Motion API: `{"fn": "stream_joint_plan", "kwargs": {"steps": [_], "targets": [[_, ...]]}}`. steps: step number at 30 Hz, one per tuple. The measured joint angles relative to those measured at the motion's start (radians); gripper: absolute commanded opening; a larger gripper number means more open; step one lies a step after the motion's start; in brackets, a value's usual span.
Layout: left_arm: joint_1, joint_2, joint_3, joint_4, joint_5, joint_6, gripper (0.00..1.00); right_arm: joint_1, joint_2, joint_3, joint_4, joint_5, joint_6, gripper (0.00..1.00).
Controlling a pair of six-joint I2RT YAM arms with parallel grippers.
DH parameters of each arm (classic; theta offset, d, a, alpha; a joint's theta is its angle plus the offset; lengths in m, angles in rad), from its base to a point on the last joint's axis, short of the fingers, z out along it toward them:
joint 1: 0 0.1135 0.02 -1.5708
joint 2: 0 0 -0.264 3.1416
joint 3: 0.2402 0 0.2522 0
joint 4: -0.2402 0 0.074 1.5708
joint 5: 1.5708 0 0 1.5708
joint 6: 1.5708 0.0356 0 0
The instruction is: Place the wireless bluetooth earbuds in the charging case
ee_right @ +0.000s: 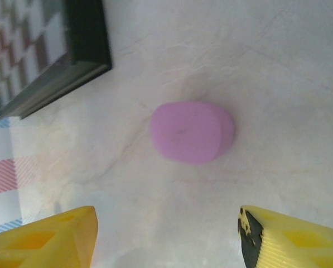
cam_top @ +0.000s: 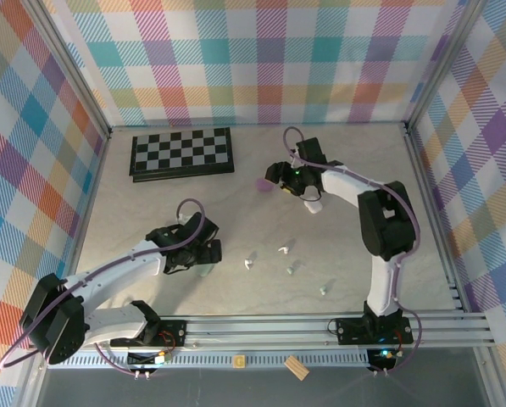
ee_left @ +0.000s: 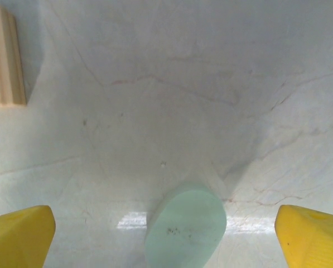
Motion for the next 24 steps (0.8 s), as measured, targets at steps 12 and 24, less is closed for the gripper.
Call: {"fn": "stream_joint_plan", "kwargs": {"steps": [12, 24], "targets": [[-0.065, 0.172, 0.000, 0.094, 0.071, 0.022, 0.86, 0.000, -0.183, -0.182, 0.031, 0.019, -0.026, 0.69], [-0.169, 0.216, 0.000, 0.096, 0.049, -0.003, 0.65, 0.000, -0.205, -0.211, 0.042, 0.029, -0.026, 0.69]]}}
